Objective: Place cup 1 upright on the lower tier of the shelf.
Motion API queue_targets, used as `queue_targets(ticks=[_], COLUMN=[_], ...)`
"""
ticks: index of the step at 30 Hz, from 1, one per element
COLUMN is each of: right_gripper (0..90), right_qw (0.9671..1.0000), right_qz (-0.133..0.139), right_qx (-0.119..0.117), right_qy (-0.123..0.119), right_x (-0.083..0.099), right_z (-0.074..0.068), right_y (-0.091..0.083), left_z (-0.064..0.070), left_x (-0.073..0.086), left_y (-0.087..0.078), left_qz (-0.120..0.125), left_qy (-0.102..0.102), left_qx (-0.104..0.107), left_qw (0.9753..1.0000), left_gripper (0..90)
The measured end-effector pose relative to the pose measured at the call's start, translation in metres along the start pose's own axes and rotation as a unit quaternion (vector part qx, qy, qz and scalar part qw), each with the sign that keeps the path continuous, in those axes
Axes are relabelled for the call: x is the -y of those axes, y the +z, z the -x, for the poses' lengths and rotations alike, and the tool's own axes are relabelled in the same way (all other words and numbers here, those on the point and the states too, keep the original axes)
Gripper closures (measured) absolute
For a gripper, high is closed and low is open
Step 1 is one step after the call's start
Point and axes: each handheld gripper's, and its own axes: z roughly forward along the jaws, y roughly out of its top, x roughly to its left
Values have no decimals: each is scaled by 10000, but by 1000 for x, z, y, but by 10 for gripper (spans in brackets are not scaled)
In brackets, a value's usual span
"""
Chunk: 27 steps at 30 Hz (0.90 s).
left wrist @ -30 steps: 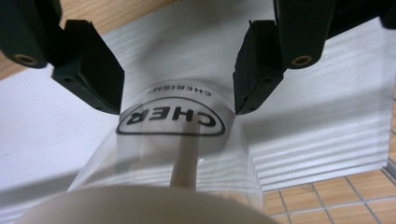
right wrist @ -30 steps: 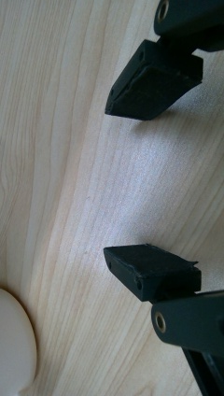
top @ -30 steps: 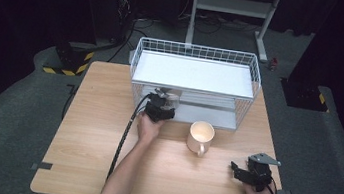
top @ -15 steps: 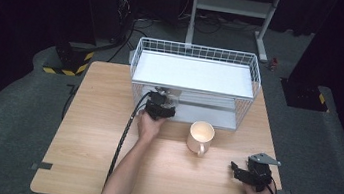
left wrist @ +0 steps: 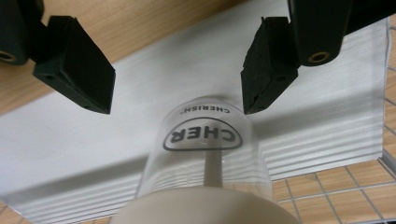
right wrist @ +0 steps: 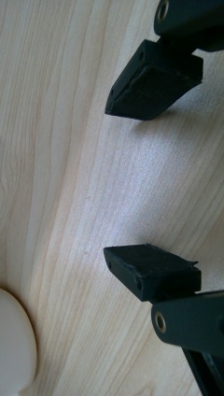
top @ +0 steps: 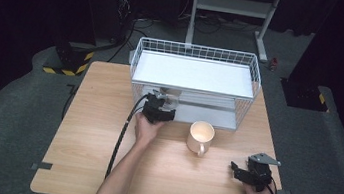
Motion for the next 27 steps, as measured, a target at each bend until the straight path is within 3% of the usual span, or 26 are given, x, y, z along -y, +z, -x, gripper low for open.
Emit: queue_targets(ticks=[6, 11, 18, 27], right_gripper=[270, 270, 270, 270], right_qw=[10000, 10000, 10000, 10000], right_qz=[0, 0, -1, -1], right_qx=[0, -1, -1, -1], right_qy=[1, 2, 2, 2], right_x=[0, 0, 0, 0], right_z=[0, 0, 0, 0], right_y=[0, 0, 0, 0], left_z=[-1, -2, 0, 0], left_x=[5, 9, 13, 17], left_y=[-8, -18, -29, -42], left_qz=[51, 117, 125, 244], left_qy=[55, -24, 166, 199], left_qx=[1, 130, 161, 226], left_qw=[10000, 9998, 9997, 9992], left_gripper=[266, 263, 258, 256])
